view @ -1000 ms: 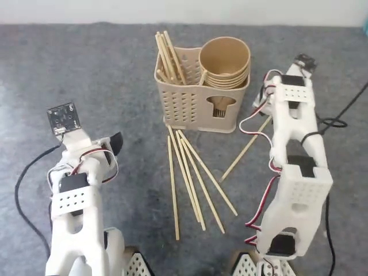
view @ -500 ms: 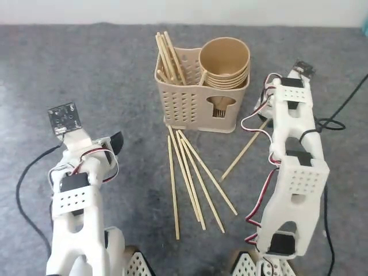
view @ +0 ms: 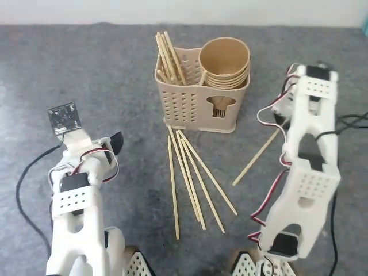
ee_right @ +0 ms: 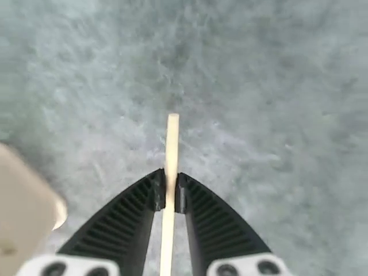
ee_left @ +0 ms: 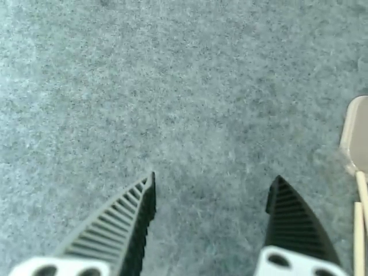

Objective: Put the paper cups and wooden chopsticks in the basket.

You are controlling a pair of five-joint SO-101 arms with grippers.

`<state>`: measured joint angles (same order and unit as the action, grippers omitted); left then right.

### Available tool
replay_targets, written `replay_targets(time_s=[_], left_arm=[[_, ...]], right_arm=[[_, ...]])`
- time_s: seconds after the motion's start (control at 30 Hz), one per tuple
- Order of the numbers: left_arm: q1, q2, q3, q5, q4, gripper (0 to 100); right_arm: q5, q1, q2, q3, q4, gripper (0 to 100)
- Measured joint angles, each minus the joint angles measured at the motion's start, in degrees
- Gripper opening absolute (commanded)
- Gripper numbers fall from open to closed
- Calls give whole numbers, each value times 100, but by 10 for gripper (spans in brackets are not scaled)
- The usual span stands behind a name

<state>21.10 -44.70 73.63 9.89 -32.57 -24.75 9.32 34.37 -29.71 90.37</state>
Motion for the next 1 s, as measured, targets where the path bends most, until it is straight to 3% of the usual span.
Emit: replay_targets(time_s=[0.23,0.5,0.7,1.0], left_arm=[[0,0,0,0,0,291],[0,0,0,0,0,291],[0,0,0,0,0,291],[0,0,0,0,0,291]], right_arm=[[79,422,-1521,-44,141,8],[712,378,-3877,-53,-273,8],[1292,-123,-5125,-53,-835,8],[1969,-1090,-5732,-53,-1679,8]])
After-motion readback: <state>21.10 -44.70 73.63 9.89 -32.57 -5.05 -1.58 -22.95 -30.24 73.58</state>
